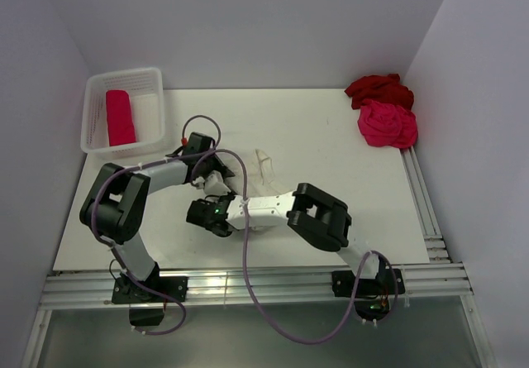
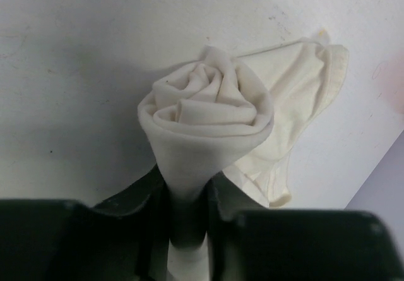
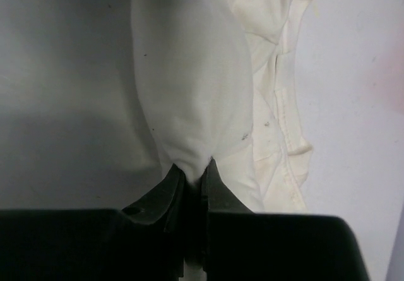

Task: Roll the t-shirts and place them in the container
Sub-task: Roll the tshirt

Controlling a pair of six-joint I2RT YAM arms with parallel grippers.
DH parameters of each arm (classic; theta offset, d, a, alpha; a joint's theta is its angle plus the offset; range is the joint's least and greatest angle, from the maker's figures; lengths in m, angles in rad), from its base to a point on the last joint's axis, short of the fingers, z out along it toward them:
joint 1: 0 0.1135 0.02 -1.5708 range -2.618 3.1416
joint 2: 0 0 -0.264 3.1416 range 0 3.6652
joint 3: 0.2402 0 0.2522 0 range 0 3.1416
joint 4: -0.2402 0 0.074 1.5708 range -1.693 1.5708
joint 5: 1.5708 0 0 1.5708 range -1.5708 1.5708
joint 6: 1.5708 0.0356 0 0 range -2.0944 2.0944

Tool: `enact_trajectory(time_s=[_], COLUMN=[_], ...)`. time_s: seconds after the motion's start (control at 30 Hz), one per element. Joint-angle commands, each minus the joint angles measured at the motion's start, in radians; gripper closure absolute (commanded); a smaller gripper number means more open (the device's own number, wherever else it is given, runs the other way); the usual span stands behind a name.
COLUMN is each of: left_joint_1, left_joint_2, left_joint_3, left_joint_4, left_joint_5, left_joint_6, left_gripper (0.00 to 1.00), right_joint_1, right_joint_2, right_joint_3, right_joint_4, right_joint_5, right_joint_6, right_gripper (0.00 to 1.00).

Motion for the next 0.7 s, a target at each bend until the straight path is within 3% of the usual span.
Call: enact_trajectory(time_s=[0.0, 0.03, 0.23, 0.27, 0.33, 0.37, 0.43, 0.67], left_joint_1=[0.002, 0.005, 0.036, 0.039, 0.044, 0.045, 0.051, 0.056], left_joint_2=[-0.037, -0.054, -0.11, -0.115, -0.129, -0.137, -0.152, -0.149], left_joint_3=[-0.066, -0.074, -0.123, -0.124, -0.124, -0.128, -0.138, -0.143], left_joint_4=[-0.034, -0.02, 0.074, 0.08, 0.088, 0.089, 0.131, 0.217], left_joint_5=[-0.017, -0.014, 0.023, 0.026, 0.032, 0.035, 0.046, 0.071], left_joint_6=[0.034, 0.028, 0.02, 0.026, 0.034, 0.035, 0.035, 0.031], left_gripper=[0.71, 0.63, 0.39, 0.28, 0.24, 0.1, 0.0, 0.0], right_joint_1=[-0.111, -0.122, -0.232, -0.249, -0.293, -0.31, -0.356, -0.507], right_joint_2=[-0.106, -0.158, -0.309, -0.338, -0.372, -0.379, -0.392, -0.418], right_joint_3=[-0.099, -0.127, -0.308, -0.337, -0.363, -0.382, -0.393, -0.512], right_joint_4=[0.051, 0.084, 0.294, 0.315, 0.375, 0.389, 0.42, 0.602], right_joint_5=[-0.198, -0.237, -0.533, -0.565, -0.678, -0.708, -0.808, -1.17], right_joint_6=[0.099, 0.101, 0.102, 0.105, 0.09, 0.09, 0.084, 0.123], right_gripper=[1.0, 1.0, 1.0, 1.0, 1.0, 1.0, 1.0, 1.0])
